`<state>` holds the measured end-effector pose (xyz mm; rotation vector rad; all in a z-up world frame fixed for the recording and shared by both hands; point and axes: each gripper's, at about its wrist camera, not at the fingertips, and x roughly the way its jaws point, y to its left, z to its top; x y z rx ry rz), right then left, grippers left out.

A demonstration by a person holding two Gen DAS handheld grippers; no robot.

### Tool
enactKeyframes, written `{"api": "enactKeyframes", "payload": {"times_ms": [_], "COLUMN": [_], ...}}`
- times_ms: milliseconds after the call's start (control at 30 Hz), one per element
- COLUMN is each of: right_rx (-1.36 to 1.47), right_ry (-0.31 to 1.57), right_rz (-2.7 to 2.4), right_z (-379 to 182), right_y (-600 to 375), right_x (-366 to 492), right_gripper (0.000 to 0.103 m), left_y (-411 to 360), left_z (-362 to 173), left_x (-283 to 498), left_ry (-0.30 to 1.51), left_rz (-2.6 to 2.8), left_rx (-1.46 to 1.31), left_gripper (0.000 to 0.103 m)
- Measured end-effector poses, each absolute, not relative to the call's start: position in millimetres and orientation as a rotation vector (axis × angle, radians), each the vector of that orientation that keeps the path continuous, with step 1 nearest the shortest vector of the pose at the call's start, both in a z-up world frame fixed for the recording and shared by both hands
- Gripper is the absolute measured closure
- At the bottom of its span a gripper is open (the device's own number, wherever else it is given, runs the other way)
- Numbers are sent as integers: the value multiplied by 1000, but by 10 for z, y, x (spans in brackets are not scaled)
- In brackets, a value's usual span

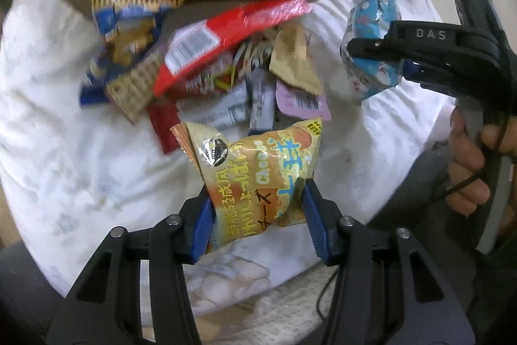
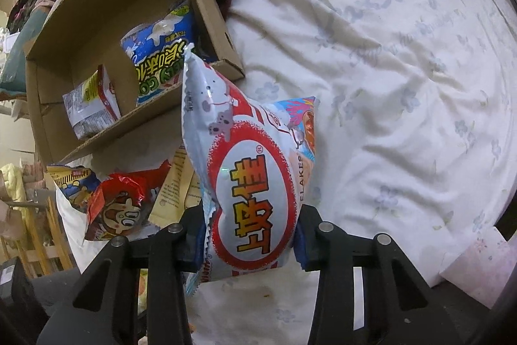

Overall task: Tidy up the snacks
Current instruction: 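Lower both bags into the cardboard box and open both tools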

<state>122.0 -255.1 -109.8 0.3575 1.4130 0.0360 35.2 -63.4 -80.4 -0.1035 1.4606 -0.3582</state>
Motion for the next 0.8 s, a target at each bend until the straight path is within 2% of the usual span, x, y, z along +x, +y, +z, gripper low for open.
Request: {"api": "enactKeyframes", "payload": {"times_ms": [567,800], "right_rx": [451,533], "right_ry": [1297,1088], "right_rz": [-15,-8], "right_z": [-743,-243], "right_y": [-2897,-3097], "right_x": [1164,1160], "right_gripper": [60,60], "left_y": [-757,-706], "left_z": [-530,-185], "left_x": [691,1002], "left_ry": [1484,1393], "left_rz": [-415,-406], "left_rx": [-129,-142], "left_gripper": [58,58]}}
